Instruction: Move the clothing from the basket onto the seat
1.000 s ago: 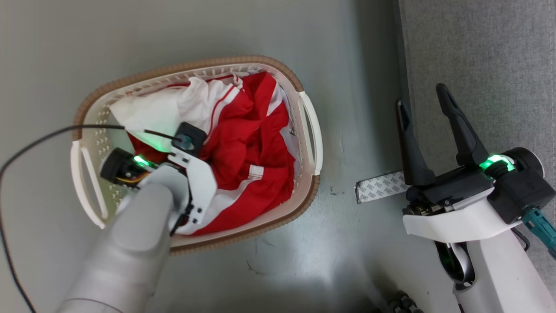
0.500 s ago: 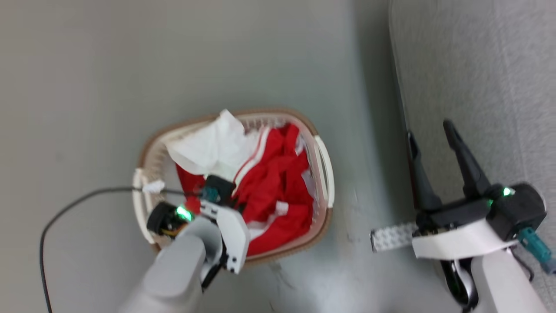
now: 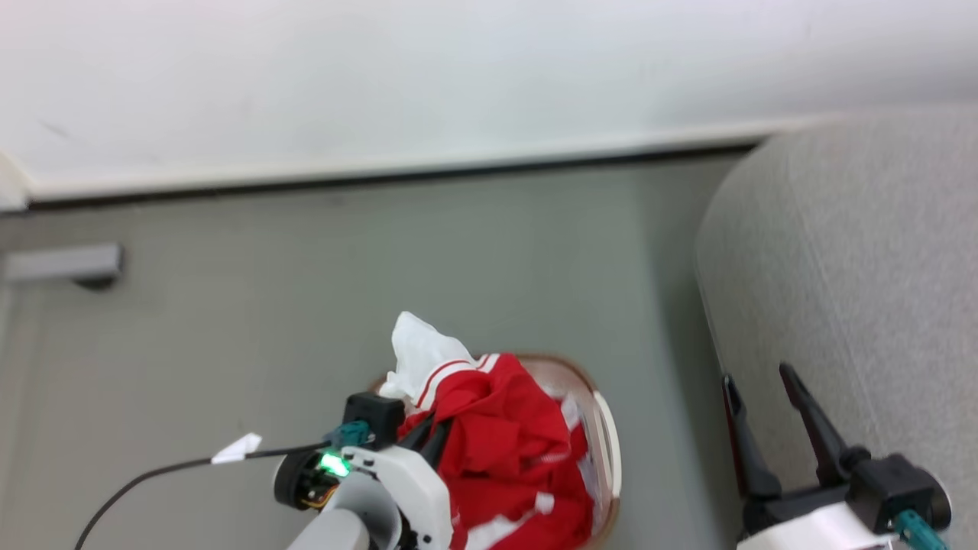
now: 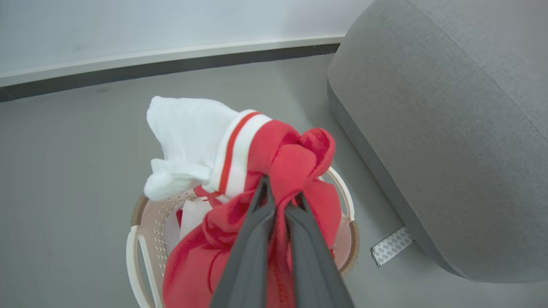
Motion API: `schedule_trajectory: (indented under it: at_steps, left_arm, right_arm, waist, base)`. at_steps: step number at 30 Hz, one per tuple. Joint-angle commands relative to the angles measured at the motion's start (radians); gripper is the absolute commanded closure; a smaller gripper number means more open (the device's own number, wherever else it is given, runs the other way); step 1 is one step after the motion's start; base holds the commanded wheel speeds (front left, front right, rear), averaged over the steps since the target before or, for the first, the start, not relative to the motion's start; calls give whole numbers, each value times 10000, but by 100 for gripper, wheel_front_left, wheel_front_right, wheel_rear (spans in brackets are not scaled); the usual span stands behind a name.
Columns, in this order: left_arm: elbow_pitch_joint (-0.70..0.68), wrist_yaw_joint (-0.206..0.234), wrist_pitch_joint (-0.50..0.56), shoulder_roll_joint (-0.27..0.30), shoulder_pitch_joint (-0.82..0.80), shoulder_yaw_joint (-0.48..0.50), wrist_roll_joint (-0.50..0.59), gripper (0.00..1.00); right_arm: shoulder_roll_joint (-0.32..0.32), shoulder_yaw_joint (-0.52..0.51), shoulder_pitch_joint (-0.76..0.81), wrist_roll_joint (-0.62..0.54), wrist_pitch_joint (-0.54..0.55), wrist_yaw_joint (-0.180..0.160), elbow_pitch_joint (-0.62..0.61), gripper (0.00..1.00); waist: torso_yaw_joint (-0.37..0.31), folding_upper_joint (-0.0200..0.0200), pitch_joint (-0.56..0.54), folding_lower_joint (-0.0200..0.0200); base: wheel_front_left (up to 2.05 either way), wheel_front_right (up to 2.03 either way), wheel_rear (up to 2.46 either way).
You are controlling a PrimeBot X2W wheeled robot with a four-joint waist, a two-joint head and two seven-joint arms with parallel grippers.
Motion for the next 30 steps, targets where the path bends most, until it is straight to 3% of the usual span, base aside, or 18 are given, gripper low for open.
schedule_trajectory:
  at_steps: [1,15,30]
  left_arm:
    - [-133,59,32,124,209,36,-98,100]
    - [-5100,1241,1370,1189,2044,652,-492,100]
    - [-6302,1656,1821,1711,2655,898,-624,100]
  right_arm:
    - [-25,-41,206,47,1,-21,50,0]
    - [-27,-152,1344,-113,1,-21,86,0]
    - [-24,-310,1857,-250,3,-21,35,0]
  waist:
    - [423,0,-1173,4]
    - [90,0,-2753,4]
    - [-18,0,-3259,4]
  base:
    - [0,0,0]
    - [0,0,0]
    - [0,0,0]
